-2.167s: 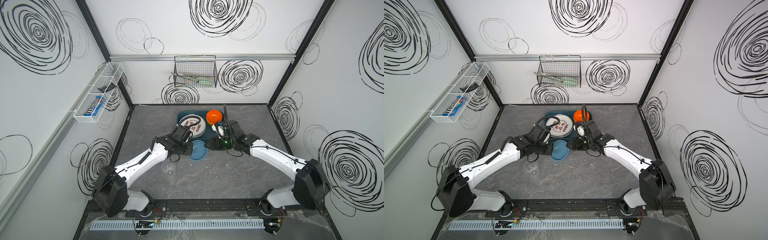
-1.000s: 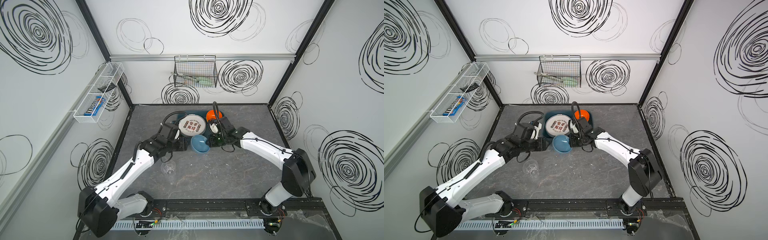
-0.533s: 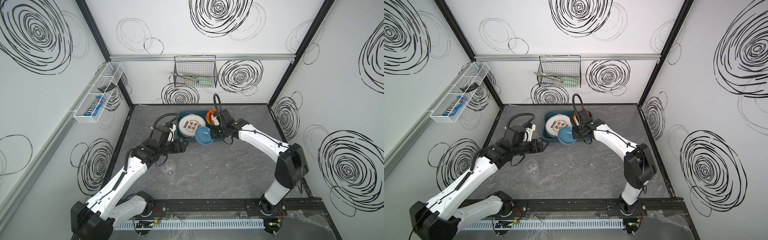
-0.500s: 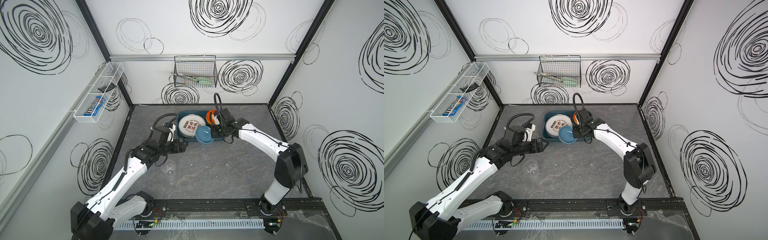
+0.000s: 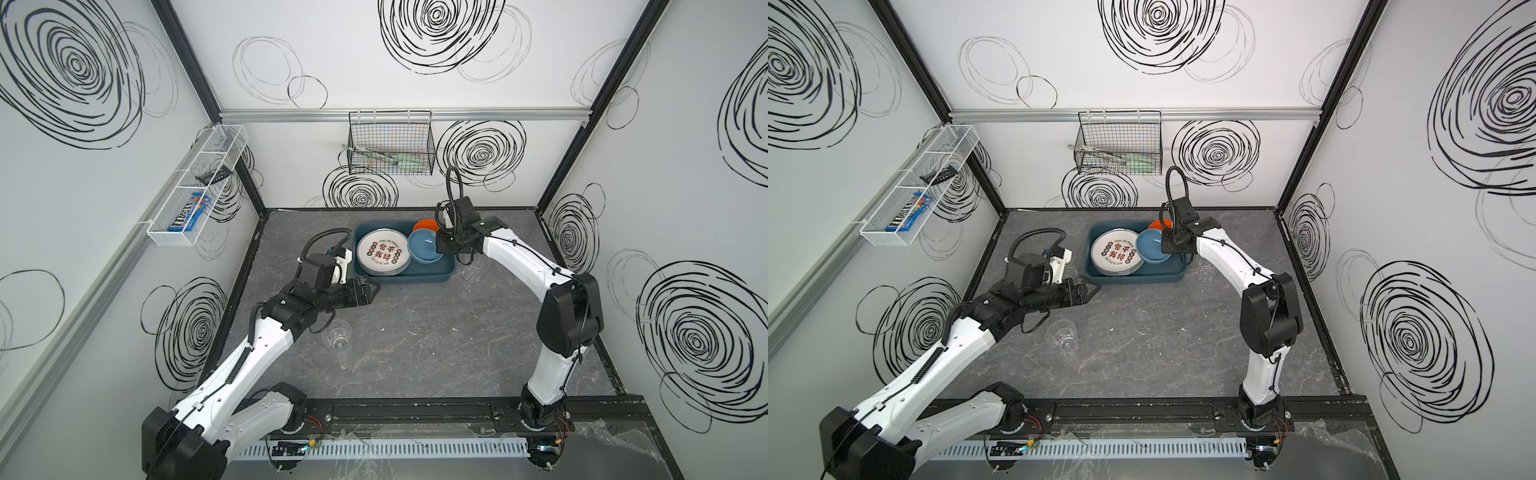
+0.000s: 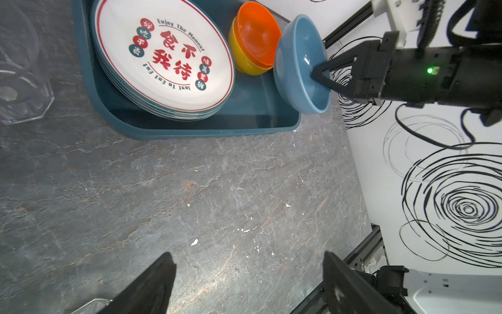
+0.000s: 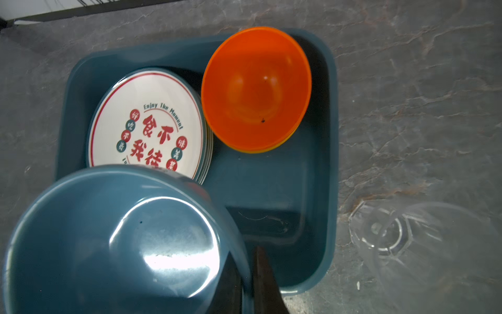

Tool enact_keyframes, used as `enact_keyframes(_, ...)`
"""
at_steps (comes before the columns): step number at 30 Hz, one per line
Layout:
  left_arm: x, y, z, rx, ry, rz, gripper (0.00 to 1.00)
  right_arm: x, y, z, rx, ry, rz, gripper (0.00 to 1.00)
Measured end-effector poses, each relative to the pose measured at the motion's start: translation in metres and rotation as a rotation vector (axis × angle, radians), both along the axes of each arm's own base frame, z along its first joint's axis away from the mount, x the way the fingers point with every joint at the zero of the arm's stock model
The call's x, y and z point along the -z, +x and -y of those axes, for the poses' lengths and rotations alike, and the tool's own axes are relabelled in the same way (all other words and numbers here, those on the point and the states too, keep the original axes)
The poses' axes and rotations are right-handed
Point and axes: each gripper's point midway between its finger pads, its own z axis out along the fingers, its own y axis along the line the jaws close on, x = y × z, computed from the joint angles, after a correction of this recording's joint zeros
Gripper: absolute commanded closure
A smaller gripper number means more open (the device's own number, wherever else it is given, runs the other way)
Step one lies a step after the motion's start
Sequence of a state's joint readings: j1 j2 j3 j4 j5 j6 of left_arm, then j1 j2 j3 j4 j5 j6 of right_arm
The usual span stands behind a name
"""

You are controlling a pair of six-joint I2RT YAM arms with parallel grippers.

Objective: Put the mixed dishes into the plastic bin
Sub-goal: 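Lower the blue bowl onto the orange bowl in the bin with the right gripper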

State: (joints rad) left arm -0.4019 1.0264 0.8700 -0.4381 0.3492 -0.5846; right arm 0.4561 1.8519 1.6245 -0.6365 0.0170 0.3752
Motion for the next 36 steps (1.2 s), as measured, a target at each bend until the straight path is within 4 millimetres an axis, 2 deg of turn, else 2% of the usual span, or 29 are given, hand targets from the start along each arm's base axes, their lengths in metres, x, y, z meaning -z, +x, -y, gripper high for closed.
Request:
enact_keyframes(11,-0.004,0.003,0.006,0.011,-0.039,-0.001,0.10,0.006,0.051,0.024,0.095,-0.029,0.019,0.99)
enact_keyframes(21,-0.002,0.006,0.007,0.005,-0.044,-0.011,0.09,0.021,0.090,0.031,0.136,-0.049,0.017,0.98)
enact_keyframes(29,-0.001,0.007,0.005,-0.003,-0.045,-0.016,0.09,0.036,0.105,0.029,0.140,-0.054,0.004,0.98)
enact_keyframes(36,0.000,0.006,0.005,-0.007,-0.048,-0.021,0.09,0.048,0.108,0.027,0.137,-0.057,-0.013,0.98)
